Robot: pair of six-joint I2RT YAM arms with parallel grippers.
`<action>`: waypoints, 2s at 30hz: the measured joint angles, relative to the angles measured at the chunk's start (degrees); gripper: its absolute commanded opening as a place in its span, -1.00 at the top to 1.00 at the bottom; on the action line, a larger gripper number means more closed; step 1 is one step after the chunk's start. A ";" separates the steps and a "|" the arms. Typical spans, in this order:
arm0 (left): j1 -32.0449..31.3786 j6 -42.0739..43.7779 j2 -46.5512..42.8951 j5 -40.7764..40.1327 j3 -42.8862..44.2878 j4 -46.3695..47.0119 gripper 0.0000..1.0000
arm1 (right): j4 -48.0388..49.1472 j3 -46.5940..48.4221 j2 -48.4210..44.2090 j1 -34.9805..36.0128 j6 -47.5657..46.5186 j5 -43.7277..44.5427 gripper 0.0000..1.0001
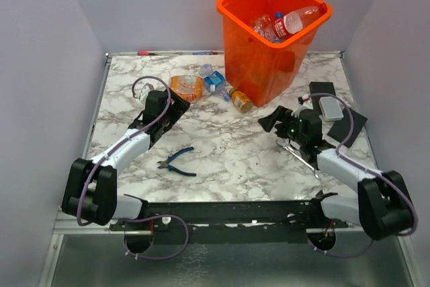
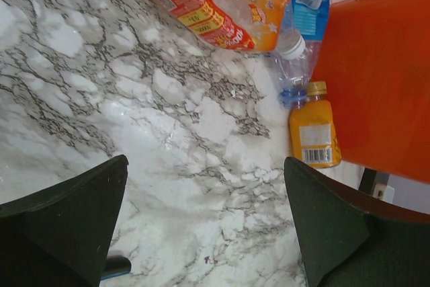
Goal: Put the plastic bottles in the bin
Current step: Pick up the plastic bottle at the center of the board.
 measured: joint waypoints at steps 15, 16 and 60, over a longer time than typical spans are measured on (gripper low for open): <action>-1.57 -0.98 -20.31 5.95 -17.16 -2.40 -0.96 | 25.66 10.62 29.77 9.68 3.96 17.35 -0.93; -1.95 -0.98 -20.79 6.21 -17.68 -2.64 -0.96 | 26.21 11.32 31.39 10.08 5.01 19.17 -0.93; -4.92 1.84 -27.56 6.75 -19.50 -4.57 -0.98 | 26.18 13.31 40.76 16.44 25.62 25.81 0.21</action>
